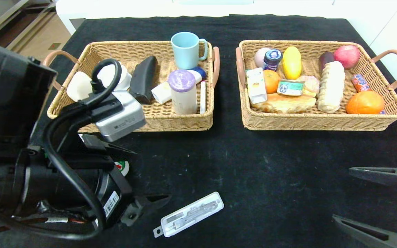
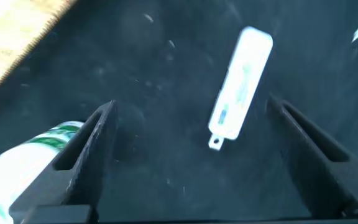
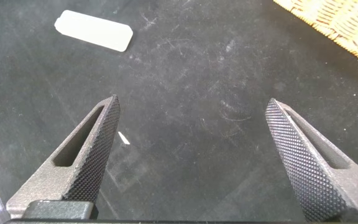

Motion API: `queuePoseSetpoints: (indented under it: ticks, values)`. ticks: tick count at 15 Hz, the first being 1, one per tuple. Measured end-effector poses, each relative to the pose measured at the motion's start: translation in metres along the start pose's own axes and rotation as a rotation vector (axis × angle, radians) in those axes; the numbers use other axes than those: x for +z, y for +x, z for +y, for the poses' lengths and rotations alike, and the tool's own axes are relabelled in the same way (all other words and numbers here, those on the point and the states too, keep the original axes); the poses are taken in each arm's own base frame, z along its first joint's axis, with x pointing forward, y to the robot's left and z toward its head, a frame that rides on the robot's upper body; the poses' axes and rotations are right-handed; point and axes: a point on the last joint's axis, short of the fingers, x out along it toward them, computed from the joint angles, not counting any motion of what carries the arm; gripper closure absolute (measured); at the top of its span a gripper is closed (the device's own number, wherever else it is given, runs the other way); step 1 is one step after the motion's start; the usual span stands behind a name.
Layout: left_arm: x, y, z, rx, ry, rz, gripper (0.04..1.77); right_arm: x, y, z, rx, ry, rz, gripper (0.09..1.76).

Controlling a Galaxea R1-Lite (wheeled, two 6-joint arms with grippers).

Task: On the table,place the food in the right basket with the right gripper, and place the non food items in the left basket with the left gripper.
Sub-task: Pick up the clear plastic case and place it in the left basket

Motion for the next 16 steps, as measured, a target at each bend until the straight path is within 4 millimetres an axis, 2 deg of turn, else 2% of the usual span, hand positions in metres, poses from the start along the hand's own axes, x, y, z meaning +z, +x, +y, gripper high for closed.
queuePoseSetpoints:
  ticks: [6,12,16]
  values:
    - [-0.005,0.021,-0.021,-0.044,0.101,0.121,0.11,0.007,-0.018,0.004,-0.016,-0.02,-0.073,0.14]
    - [-0.005,0.038,-0.028,-0.011,0.158,0.178,0.1,0.012,-0.027,0.005,-0.038,-0.03,-0.112,0.14]
    - [-0.004,0.048,-0.045,-0.034,0.214,0.205,0.1,0.013,-0.032,0.006,-0.045,-0.036,-0.129,0.14]
